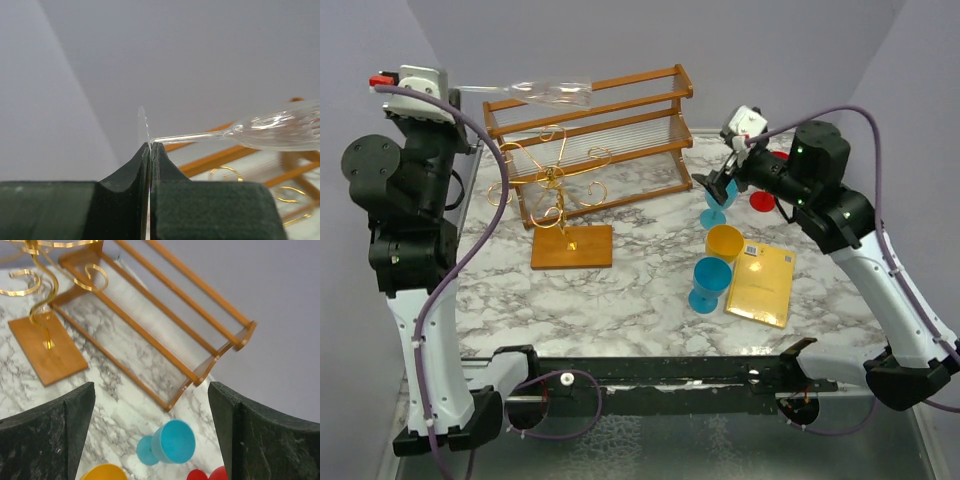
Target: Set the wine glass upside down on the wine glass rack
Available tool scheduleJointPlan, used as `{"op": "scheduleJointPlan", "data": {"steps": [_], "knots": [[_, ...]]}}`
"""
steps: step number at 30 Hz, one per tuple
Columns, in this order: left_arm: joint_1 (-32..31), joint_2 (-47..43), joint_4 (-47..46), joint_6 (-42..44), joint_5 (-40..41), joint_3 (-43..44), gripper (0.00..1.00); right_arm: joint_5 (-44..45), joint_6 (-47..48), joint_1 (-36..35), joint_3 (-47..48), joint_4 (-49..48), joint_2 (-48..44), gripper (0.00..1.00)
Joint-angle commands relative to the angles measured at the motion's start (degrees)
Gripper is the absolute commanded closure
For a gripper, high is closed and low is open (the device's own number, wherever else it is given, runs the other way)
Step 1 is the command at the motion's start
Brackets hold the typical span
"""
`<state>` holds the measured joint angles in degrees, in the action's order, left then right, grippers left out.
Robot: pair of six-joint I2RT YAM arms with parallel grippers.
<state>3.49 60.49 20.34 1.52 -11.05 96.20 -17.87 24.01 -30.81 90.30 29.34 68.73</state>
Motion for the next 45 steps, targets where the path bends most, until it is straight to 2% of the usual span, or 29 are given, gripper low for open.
{"op": "scheduleJointPlan", "data": {"steps": [1,11,20,24,28,35,41,45], "knots": [[2.82,-1.98,5.16,17.32,14.67,5.09,1.00,-1.22,2.74,-0.31,-7.70,-2.85,-1.05,0.06],[6.77,-2.49,6.45,38.24,29.80,8.86,1.00,-3.14,1.83,-0.31,-20.91,-8.15,-2.14,0.06],[6.88,-0.51,8.08,53.11,34.39,7.23,1.00,-3.67,-0.18,-0.31,-23.88,-9.40,-2.87,0.05],[6.81,0.24,13.60,62.00,30.94,5.27,1.00,-3.67,-0.28,-0.30,-24.70,-10.06,-3.16,0.05],[6.80,1.07,18.71,67.31,27.07,3.65,1.00,-3.51,-0.28,-0.31,-25.47,-10.68,-3.83,0.05],[6.33,3.40,30.50,76.63,12.34,5.17,1.00,-3.07,-0.17,-0.31,-25.95,-11.13,-4.28,0.05],[4.72,4.88,38.48,85.84,3.04,4.72,1.00,-2.57,0.12,-0.24,-26.80,-11.77,-4.40,0.05],[3.77,5.53,40.81,88.98,-3.02,4.86,1.00,-2.70,0.12,-0.22,-26.93,-11.68,-4.22,0.05]]}}
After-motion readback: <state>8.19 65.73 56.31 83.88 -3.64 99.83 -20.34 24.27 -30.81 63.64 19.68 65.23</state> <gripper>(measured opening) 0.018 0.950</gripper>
